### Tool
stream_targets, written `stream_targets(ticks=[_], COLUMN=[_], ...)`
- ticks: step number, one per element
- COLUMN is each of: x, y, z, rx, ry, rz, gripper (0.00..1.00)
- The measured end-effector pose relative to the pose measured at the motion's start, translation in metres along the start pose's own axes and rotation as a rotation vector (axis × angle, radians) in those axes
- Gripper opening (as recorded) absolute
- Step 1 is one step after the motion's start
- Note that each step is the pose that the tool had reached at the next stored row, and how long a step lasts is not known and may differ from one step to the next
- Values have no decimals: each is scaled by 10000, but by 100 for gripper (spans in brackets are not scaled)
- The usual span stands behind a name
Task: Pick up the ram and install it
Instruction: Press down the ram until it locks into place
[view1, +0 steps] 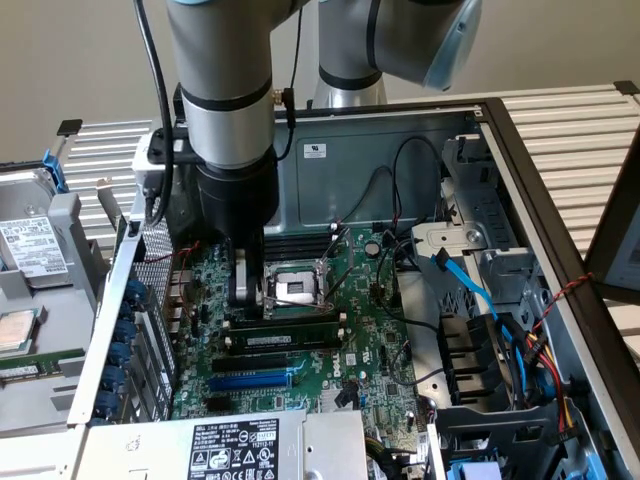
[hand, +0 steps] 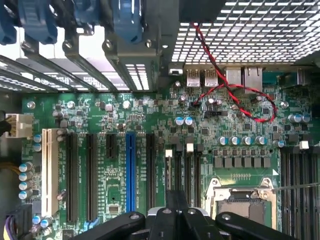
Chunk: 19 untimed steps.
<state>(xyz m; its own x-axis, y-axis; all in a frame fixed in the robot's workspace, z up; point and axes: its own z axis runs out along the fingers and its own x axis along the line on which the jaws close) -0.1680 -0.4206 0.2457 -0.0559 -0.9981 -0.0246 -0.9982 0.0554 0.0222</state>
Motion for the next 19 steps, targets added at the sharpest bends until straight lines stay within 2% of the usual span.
stream_targets(ticks=[4, 9, 10, 19], x=[42, 39, 41, 43], y=[-133, -359, -380, -380], z=[-6, -11, -12, -11], rx=[-4, -9, -10, -14], ry=[-17, -94, -98, -189], rz=[-1, -26, -28, -30], gripper=[11, 11, 11, 11])
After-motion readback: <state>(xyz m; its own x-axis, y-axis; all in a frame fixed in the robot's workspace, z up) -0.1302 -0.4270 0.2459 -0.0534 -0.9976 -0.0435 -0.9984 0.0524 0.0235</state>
